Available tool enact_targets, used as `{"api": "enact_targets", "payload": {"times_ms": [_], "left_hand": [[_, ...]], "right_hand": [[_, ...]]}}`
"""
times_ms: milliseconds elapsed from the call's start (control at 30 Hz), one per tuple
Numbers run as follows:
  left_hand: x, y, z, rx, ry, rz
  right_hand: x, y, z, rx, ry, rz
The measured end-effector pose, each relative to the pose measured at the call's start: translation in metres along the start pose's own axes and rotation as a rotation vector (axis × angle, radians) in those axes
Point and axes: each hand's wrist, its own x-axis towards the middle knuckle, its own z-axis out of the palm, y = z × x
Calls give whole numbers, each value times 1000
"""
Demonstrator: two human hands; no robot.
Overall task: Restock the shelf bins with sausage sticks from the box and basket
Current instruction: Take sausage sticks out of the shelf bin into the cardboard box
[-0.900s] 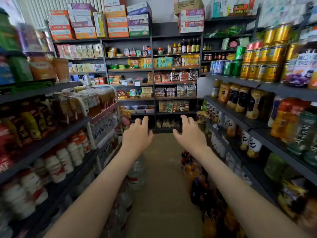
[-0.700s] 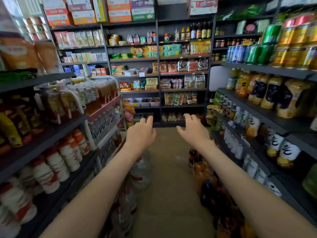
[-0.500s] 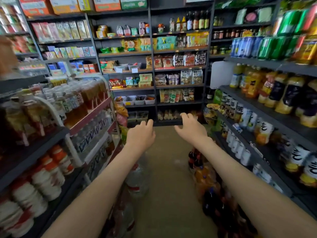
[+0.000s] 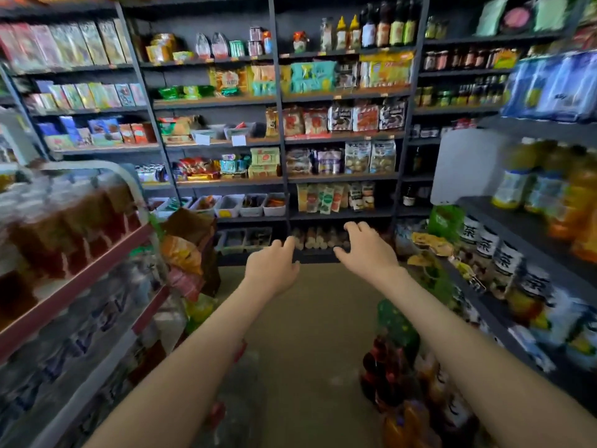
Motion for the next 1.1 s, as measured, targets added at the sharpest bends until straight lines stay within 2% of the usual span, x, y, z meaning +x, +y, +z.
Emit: {"api": "enact_targets", "payload": {"times_ms": [333,533,800,1100], "left_hand": [[288,-125,104,11,-5,-122],[461,-196,139,93,76,-129],[675,-293,202,109,69,-175],[864,-444,252,97,89,-355]], "right_hand": [[331,-16,129,-7,-83,-184],[513,-33,179,-68,-19,-274],[759,-53,259,-48,6,-361],[1008,-141,355,74,12,-526]]}}
